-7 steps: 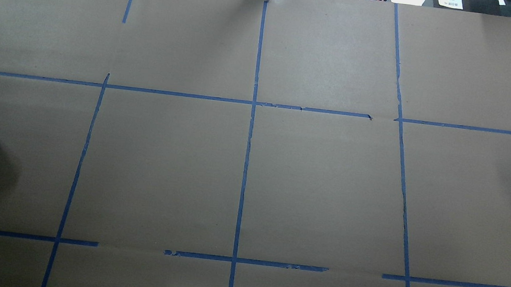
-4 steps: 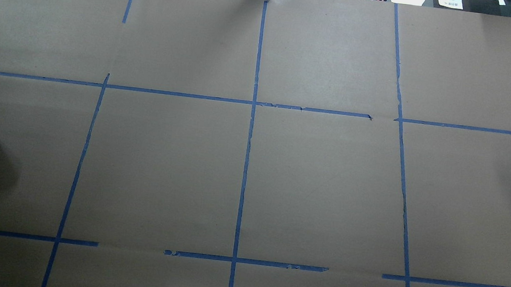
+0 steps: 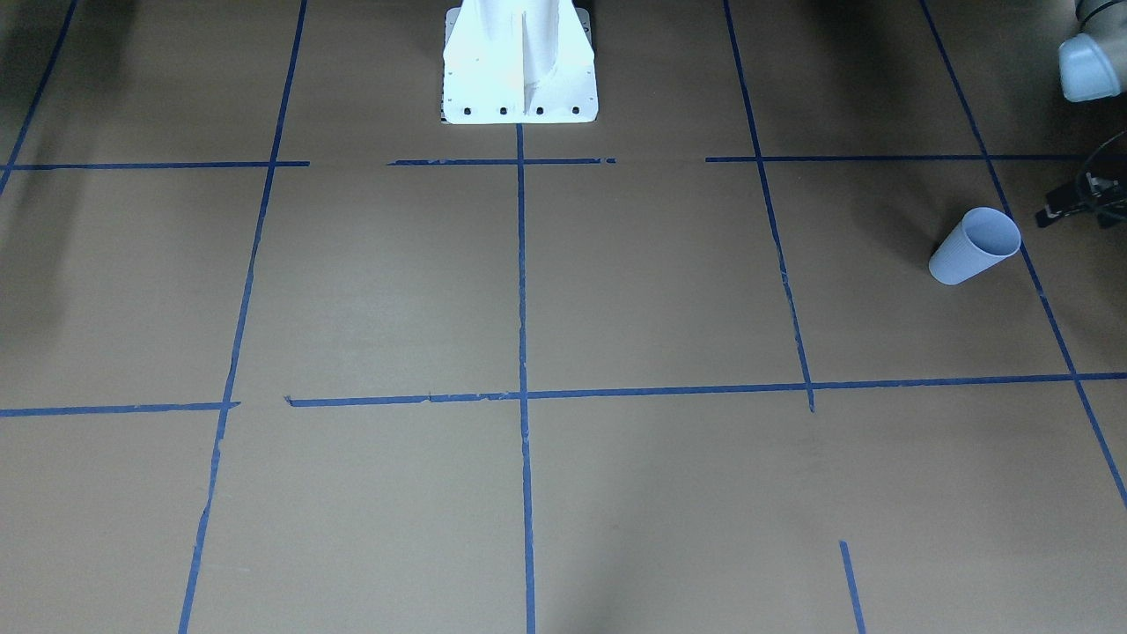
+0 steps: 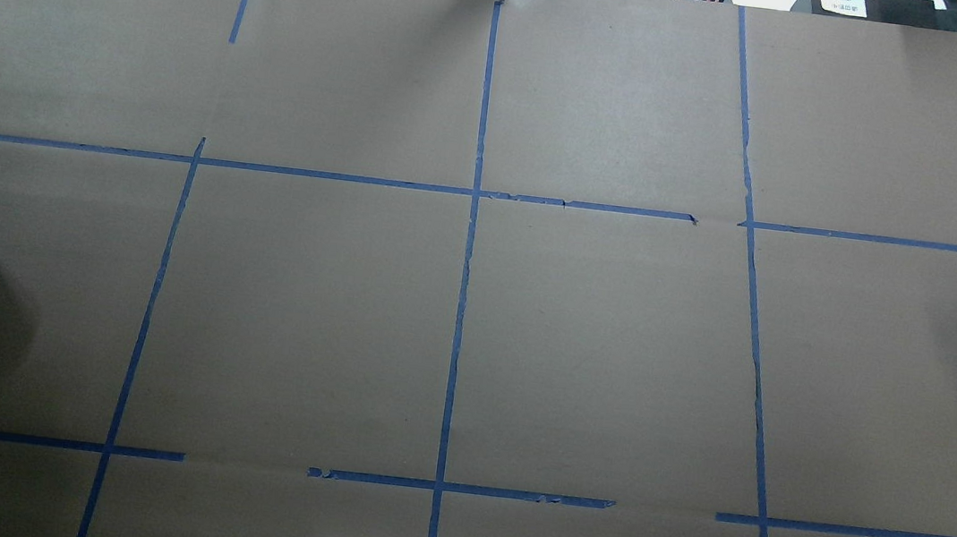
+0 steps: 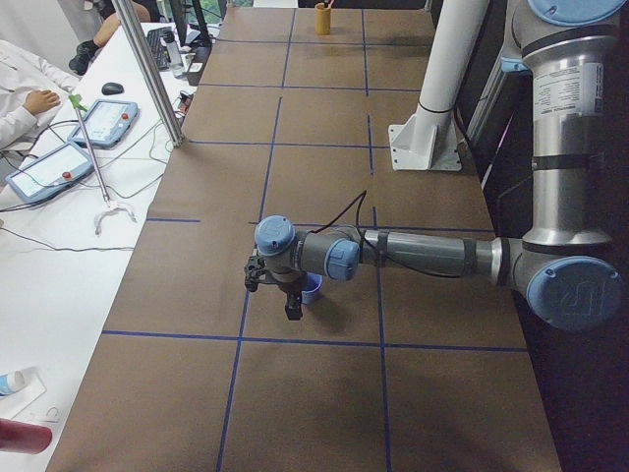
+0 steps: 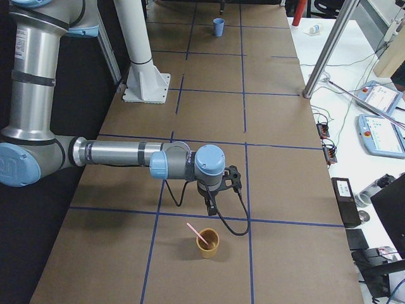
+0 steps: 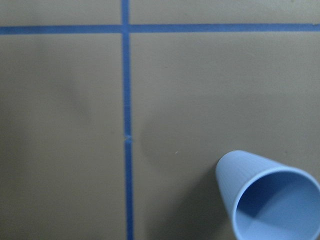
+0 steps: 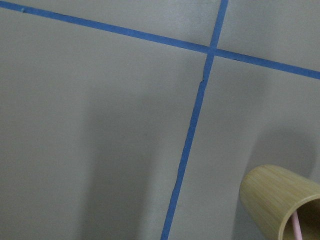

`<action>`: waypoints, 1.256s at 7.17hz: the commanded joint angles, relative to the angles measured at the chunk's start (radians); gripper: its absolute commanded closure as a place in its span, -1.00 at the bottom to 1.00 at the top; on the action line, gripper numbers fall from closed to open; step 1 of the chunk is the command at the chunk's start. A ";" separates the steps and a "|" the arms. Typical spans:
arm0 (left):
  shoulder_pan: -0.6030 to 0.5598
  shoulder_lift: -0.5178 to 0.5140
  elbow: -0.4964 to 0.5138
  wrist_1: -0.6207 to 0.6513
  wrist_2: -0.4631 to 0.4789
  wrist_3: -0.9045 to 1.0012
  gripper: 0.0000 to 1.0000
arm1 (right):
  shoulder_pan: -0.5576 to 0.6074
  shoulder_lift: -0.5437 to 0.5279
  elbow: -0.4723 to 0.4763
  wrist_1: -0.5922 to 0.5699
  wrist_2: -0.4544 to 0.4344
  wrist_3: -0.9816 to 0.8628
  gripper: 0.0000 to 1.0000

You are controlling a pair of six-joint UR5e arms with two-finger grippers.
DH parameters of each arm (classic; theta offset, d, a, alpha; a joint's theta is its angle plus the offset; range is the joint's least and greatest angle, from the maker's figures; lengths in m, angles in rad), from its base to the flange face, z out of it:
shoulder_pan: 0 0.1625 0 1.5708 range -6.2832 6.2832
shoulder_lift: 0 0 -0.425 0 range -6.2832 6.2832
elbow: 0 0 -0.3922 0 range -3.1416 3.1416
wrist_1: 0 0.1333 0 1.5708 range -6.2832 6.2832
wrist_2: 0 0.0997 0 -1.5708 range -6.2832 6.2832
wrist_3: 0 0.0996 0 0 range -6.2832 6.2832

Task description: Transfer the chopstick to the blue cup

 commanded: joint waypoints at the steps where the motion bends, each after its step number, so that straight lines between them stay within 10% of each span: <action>1: 0.048 -0.001 0.011 -0.056 0.000 -0.056 -1.00 | -0.004 -0.003 -0.004 0.007 0.030 0.001 -0.99; 2: 0.072 -0.001 0.011 -0.056 0.000 -0.056 -0.86 | -0.004 -0.003 -0.002 0.013 0.031 0.003 -0.99; 4: 0.085 -0.001 0.012 -0.053 0.002 -0.057 0.54 | -0.005 -0.003 -0.004 0.014 0.033 0.007 -0.99; 5: 0.091 -0.001 0.014 -0.056 0.002 -0.057 0.85 | -0.005 -0.003 -0.004 0.014 0.036 0.007 -0.99; 9: 0.097 -0.108 -0.153 -0.054 -0.128 -0.380 1.00 | -0.004 -0.003 -0.004 0.016 0.045 0.009 -0.99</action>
